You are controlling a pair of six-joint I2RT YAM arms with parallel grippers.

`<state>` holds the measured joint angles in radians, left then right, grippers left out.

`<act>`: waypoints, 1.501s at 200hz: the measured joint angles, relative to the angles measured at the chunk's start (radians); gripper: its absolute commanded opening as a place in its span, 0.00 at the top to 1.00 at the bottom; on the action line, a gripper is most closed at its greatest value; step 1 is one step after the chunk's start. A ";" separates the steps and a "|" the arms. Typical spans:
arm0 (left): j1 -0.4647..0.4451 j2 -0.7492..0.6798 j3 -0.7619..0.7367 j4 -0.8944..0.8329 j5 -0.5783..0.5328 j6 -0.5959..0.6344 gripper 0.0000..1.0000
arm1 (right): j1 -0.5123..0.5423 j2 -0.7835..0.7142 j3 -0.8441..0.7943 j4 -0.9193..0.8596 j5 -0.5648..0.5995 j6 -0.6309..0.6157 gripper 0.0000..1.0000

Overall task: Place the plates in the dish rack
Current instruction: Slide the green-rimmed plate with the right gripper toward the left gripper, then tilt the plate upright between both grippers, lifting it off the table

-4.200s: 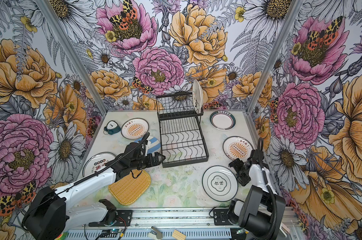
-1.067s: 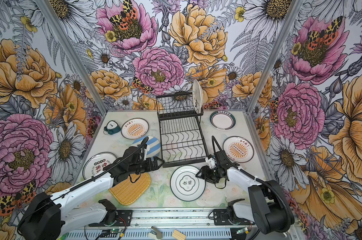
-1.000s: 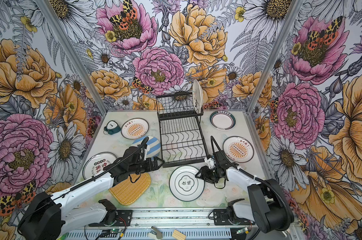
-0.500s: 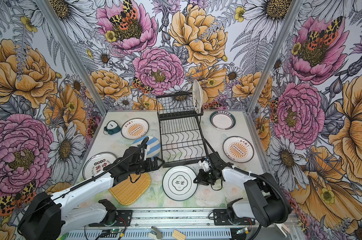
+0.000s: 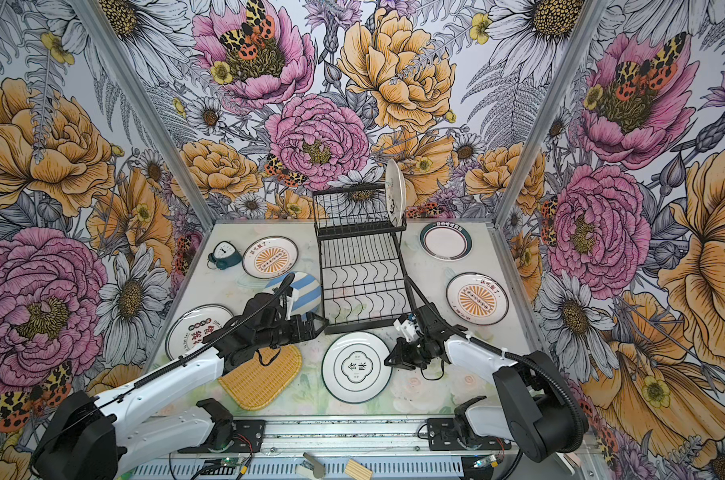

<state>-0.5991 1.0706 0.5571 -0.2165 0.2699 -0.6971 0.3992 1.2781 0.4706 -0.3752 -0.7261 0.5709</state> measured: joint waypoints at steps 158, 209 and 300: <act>0.000 -0.018 -0.062 0.124 0.144 -0.051 0.25 | 0.010 -0.250 0.149 -0.087 0.000 0.125 1.00; 0.000 -0.018 -0.063 0.213 0.206 -0.089 0.58 | 0.010 -0.201 0.236 -0.085 -0.002 0.123 1.00; 0.027 -0.020 -0.080 0.349 0.266 -0.190 1.00 | -0.014 -0.163 0.272 -0.087 -0.042 0.074 0.78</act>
<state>-0.5720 1.0508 0.4767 0.1326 0.5354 -0.8871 0.3847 1.1152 0.7429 -0.4622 -0.7681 0.6453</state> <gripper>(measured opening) 0.099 0.154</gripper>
